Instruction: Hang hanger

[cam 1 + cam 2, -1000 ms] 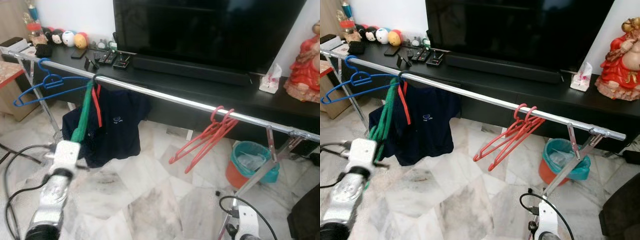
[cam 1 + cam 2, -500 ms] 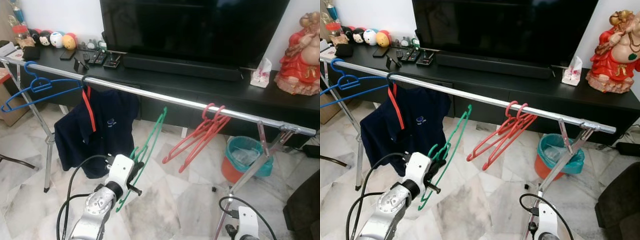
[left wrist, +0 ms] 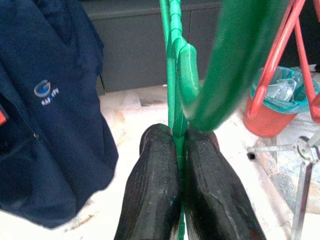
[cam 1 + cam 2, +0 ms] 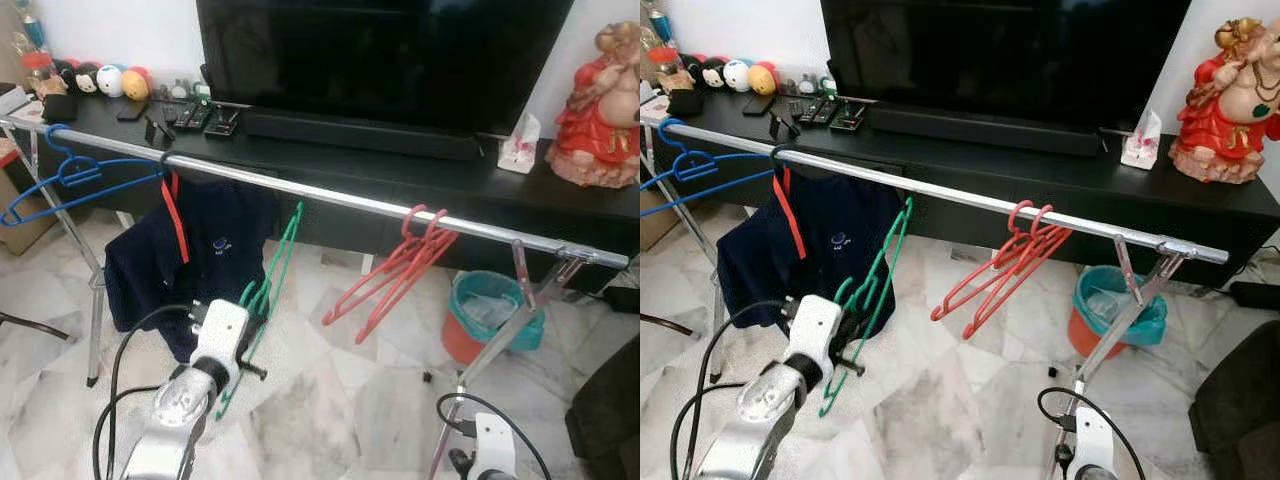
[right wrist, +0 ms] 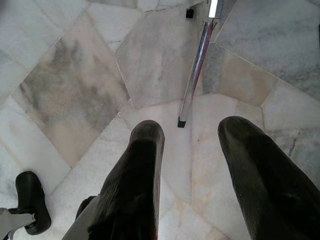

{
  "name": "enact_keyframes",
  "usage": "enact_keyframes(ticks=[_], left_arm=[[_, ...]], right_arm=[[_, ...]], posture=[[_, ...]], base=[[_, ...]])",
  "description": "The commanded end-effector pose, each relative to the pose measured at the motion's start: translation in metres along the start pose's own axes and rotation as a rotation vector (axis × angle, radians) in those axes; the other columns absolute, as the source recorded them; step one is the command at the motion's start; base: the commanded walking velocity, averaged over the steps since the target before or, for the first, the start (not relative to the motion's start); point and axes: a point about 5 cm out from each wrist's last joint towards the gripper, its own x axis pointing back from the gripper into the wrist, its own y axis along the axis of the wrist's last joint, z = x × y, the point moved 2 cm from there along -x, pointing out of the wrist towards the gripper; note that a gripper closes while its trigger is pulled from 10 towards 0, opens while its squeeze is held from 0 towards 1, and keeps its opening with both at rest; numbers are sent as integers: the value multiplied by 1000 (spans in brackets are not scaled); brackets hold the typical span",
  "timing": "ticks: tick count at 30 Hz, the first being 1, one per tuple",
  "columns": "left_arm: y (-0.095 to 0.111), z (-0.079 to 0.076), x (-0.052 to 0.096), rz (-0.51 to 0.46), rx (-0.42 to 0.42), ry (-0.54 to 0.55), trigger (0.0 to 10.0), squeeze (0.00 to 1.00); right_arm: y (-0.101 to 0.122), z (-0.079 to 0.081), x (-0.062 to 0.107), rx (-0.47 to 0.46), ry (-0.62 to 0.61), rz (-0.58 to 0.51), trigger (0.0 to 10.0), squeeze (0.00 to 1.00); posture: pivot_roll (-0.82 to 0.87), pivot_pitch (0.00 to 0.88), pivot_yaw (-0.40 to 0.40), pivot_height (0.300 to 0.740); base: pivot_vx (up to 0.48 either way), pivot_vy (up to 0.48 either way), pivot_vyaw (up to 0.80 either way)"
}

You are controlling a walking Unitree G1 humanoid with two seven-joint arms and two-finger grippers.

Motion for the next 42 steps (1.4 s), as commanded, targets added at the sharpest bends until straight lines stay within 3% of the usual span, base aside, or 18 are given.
enact_keyframes(ticks=[1,8,21,42], left_arm=[[6,7,3,-18,6,17,10000,0],[10,13,4,-29,11,38,10000,0],[10,14,3,-25,9,37,10000,0],[13,4,-3,-32,-10,6,10000,0]], right_arm=[[-1,-4,0,-18,-8,6,10000,0],[-2,-5,0,-20,-9,17,10000,0],[-3,-4,0,-12,-1,27,10000,0],[-2,-4,1,10,3,11,10000,0]], posture=[[84,0,-73,740],[81,0,-74,740],[82,0,-73,740],[82,0,-74,740]], base=[[0,0,0],[148,0,0],[100,0,-709],[0,0,0]])
